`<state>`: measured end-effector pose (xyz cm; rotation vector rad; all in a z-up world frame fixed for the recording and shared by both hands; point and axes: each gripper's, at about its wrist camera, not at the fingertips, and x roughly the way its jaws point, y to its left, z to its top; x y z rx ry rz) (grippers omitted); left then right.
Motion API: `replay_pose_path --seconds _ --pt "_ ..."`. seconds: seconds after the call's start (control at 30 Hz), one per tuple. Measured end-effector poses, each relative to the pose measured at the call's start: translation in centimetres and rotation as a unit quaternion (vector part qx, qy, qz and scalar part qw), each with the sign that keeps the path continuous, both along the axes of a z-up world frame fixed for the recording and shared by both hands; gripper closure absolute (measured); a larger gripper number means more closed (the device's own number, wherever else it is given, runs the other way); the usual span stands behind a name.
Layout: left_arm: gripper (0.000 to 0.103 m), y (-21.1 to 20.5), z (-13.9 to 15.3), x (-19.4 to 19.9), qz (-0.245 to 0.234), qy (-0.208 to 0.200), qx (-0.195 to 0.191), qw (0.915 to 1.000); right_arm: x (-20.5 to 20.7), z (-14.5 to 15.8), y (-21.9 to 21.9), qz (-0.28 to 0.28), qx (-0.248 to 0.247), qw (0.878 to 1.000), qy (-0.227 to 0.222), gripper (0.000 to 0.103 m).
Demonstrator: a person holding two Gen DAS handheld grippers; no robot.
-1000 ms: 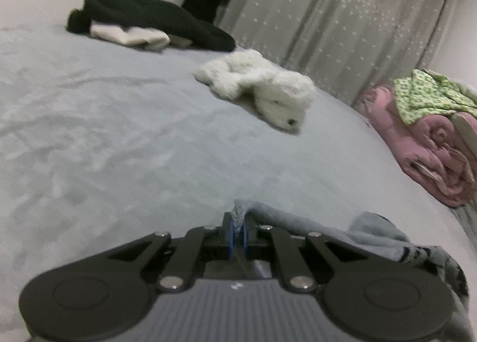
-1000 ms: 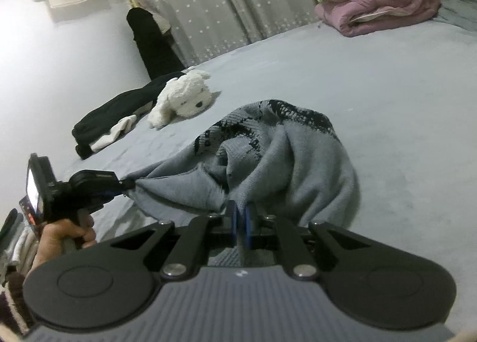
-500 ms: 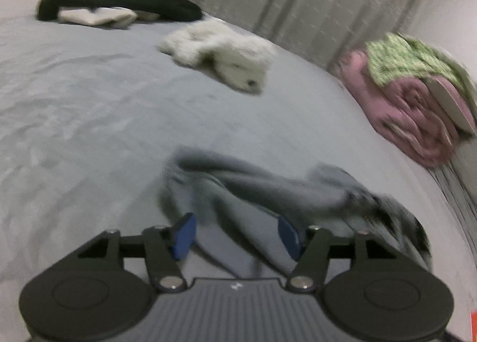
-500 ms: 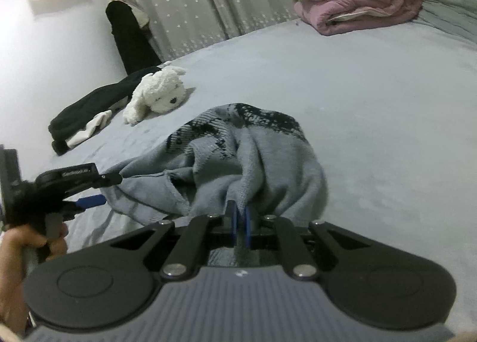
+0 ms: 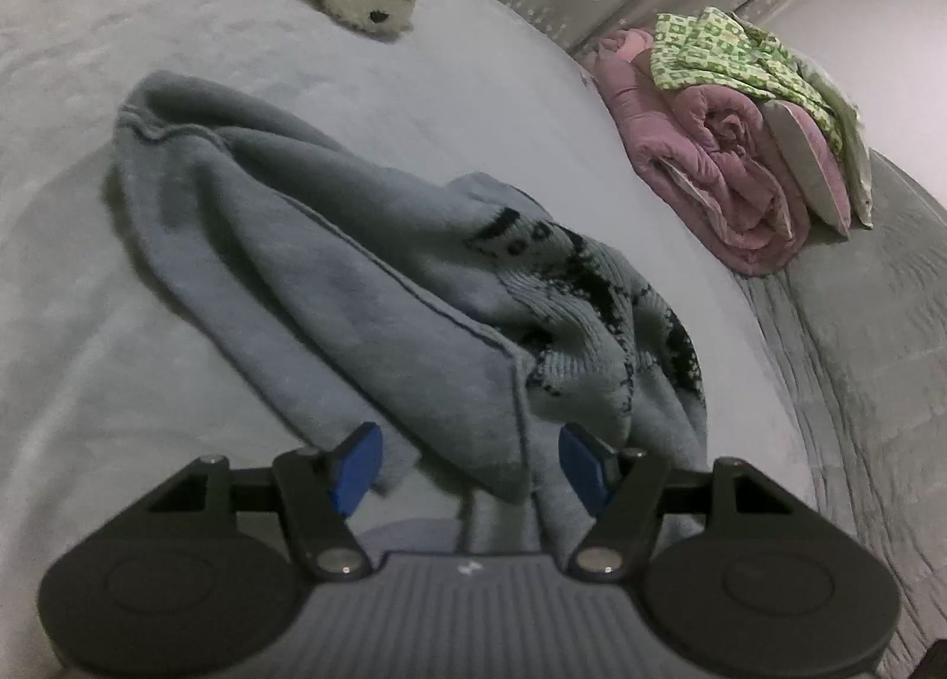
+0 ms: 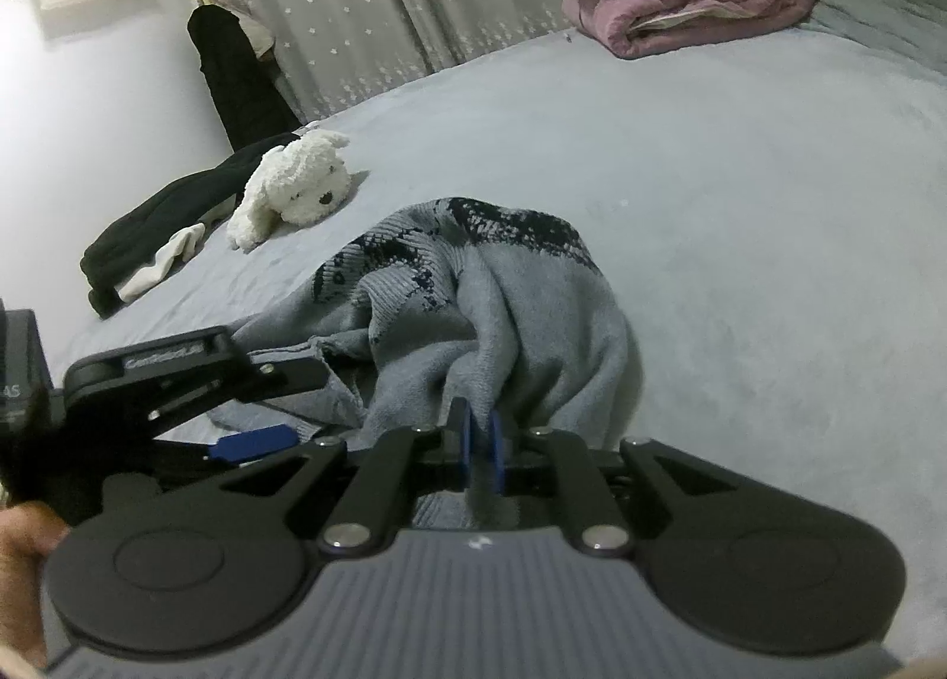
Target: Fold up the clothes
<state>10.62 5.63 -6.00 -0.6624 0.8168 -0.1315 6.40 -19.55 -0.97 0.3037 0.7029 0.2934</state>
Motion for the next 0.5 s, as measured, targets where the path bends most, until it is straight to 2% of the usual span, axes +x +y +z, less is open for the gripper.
replay_pose_path --seconds 0.07,0.1,0.13,0.3,0.5 --pt "0.059 -0.8 -0.2 0.3 0.012 -0.001 0.013 0.9998 0.2 -0.1 -0.1 -0.001 -0.001 1.000 0.001 0.091" --pt "0.085 -1.0 -0.3 0.4 0.021 -0.002 0.029 0.9994 0.2 -0.1 -0.1 -0.002 -0.001 1.000 0.002 0.091" --pt "0.095 -1.2 -0.3 0.4 0.031 -0.003 0.044 0.9985 0.3 -0.1 -0.1 -0.003 -0.001 1.000 0.003 0.091" --pt "0.097 0.1 1.0 -0.2 0.080 -0.023 0.099 0.9916 0.5 -0.1 -0.5 -0.004 -0.005 1.000 -0.001 0.091" --pt "0.097 3.7 2.9 -0.4 0.130 -0.044 0.155 0.9783 0.4 -0.1 -0.4 -0.003 -0.009 1.000 -0.004 0.091"
